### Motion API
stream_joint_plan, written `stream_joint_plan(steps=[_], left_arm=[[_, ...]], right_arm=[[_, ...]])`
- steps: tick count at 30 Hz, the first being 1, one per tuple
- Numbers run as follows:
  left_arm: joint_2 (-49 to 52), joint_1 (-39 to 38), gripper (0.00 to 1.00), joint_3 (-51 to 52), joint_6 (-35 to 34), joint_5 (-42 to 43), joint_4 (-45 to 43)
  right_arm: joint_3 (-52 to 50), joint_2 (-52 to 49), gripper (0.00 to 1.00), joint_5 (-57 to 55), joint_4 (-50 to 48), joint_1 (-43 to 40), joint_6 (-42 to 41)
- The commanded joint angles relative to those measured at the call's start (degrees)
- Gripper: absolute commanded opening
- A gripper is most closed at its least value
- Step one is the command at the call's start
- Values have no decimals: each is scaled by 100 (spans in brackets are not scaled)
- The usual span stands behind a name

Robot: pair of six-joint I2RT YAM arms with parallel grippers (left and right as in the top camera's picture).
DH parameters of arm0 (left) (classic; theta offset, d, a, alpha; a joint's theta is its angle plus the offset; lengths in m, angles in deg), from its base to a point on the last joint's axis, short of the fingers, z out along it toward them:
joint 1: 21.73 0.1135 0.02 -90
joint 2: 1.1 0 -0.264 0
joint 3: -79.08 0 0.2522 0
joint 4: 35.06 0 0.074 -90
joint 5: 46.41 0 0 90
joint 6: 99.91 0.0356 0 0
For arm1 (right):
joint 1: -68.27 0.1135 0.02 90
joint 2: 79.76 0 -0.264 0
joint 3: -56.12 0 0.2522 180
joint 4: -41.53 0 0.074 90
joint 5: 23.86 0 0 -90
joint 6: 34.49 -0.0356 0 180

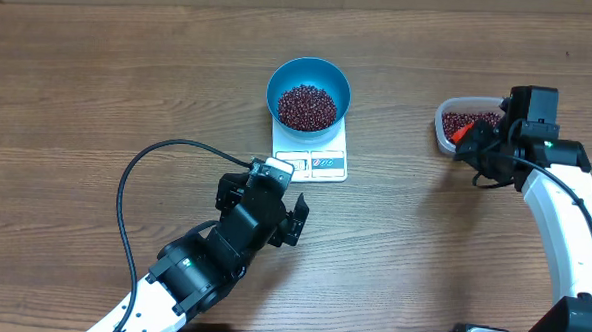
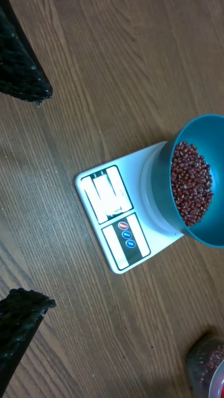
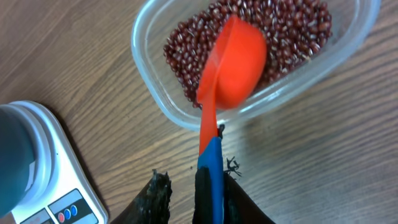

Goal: Scoop item into bowl and weigh 150g on scale
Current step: 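Lay the red scoop down in the tub and open the right gripper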

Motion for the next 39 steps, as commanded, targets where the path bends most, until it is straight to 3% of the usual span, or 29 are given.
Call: stream_joint_plan(steps=[1, 4, 6, 10, 13, 18, 30, 39], left_arm=[[-28, -37, 100, 35, -81, 7, -2], [-28, -37, 100, 35, -81, 7, 0], [-28, -37, 100, 35, -81, 7, -2], [-28, -37, 100, 35, -81, 7, -2], [-28, -37, 99, 35, -81, 7, 0], [-28, -37, 99, 35, -81, 7, 0], [-28, -37, 100, 35, -81, 7, 0], [-28, -37, 100, 35, -81, 7, -2]], right_arm=[[2, 98, 28, 31, 22, 22, -146], [2, 98, 35, -4, 57, 22, -116], [2, 98, 51, -168, 153, 22, -107], [2, 98, 70, -518, 306, 22, -105], [2, 98, 79, -721, 409, 22, -83], [2, 98, 95, -721, 450, 22, 675], [4, 109, 100, -719, 540, 22, 3200], [116, 341, 100, -717, 752, 22, 3351]])
